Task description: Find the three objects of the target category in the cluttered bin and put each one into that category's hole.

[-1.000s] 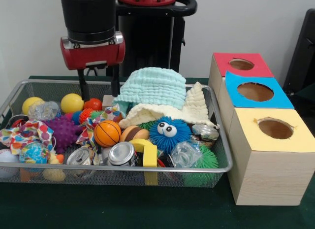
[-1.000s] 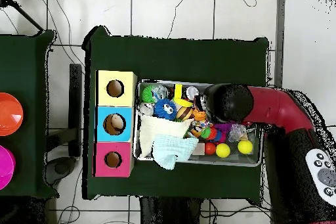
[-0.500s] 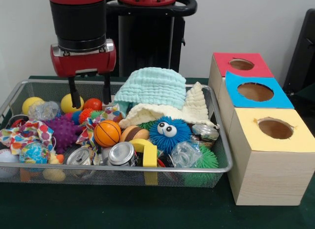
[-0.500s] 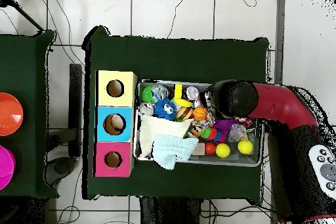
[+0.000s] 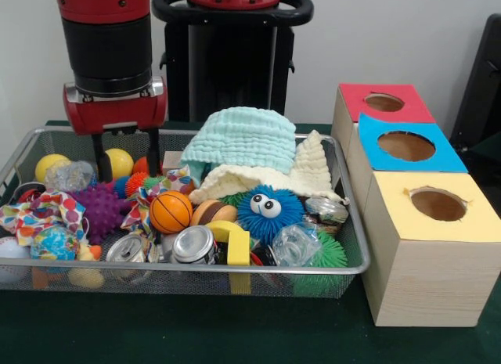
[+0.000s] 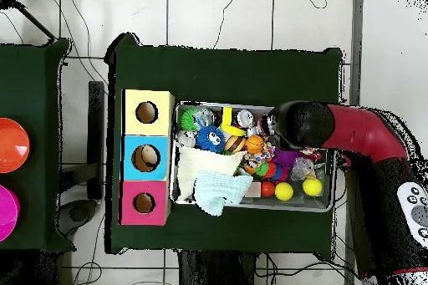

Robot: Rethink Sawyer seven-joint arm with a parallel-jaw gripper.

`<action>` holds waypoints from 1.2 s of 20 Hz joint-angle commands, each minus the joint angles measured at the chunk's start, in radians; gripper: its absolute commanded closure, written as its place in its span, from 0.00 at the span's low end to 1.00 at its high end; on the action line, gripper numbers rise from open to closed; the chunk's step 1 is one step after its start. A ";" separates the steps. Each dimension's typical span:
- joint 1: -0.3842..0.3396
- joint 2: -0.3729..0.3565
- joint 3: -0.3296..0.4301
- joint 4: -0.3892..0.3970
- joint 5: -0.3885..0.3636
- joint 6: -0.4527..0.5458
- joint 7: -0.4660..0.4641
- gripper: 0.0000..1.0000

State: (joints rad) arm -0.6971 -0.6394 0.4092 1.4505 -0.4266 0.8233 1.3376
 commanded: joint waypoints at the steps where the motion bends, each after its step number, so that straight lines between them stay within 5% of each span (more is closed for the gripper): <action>1: -0.009 0.035 0.051 -0.021 -0.063 0.092 -0.201 0.00; 24: -0.022 0.085 0.090 -0.154 -0.154 0.125 -0.330 0.00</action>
State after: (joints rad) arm -0.6970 -0.6168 0.4205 1.3353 -0.5140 0.8549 1.3376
